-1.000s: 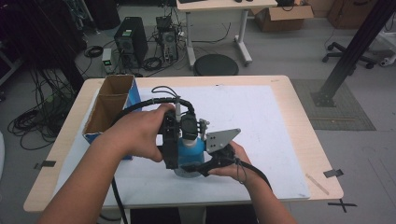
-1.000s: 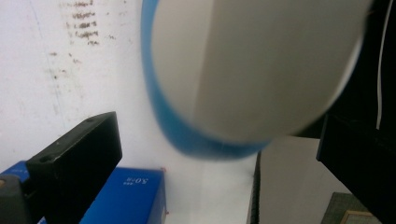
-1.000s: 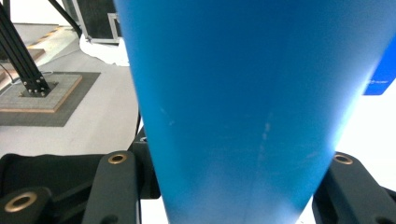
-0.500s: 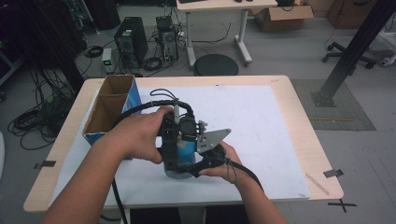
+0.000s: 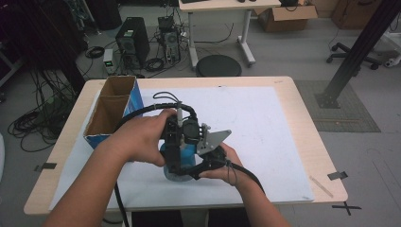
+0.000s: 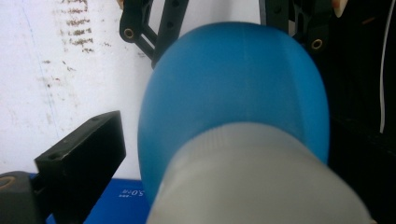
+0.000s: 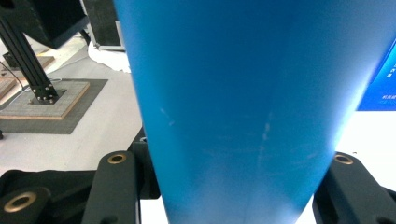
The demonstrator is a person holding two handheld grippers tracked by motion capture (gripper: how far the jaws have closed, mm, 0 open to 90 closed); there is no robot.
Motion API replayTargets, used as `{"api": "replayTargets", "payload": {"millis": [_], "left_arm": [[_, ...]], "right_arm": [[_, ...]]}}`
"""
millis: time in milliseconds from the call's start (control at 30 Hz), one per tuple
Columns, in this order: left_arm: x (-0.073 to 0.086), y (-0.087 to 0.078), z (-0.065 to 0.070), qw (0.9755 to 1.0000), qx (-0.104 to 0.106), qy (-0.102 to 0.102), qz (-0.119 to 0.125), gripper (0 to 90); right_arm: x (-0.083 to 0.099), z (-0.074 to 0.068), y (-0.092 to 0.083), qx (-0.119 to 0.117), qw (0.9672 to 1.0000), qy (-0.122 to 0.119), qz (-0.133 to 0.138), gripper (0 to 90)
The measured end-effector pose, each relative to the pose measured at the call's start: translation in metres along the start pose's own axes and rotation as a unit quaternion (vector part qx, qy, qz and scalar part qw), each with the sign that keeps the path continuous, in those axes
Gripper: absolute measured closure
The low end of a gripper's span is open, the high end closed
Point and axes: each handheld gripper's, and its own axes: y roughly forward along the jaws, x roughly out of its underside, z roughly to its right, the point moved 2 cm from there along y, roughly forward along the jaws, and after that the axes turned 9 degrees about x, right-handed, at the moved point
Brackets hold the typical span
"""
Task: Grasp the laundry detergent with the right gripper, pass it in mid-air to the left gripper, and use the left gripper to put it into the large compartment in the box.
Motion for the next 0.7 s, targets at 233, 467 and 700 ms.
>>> {"api": "replayTargets", "payload": {"millis": [233, 467, 700], "left_arm": [[-0.0011, -0.0002, 0.0006, 1.0000, 0.003, 0.002, -0.001, 7.0], [-0.0010, -0.0008, 0.0009, 1.0000, -0.002, 0.000, -0.004, 9.7], [-0.0006, -0.0008, 0.0012, 1.0000, -0.002, 0.003, -0.004, 15.2]], "right_arm": [[-0.0006, -0.0008, 0.0001, -0.001, 1.0000, -0.002, 0.000, 45.8], [-0.0002, -0.0018, 0.0008, -0.001, 1.0000, -0.001, 0.000, 45.8], [-0.0011, -0.0020, 0.0012, 0.000, 1.0000, -0.004, 0.002, 45.8]]}}
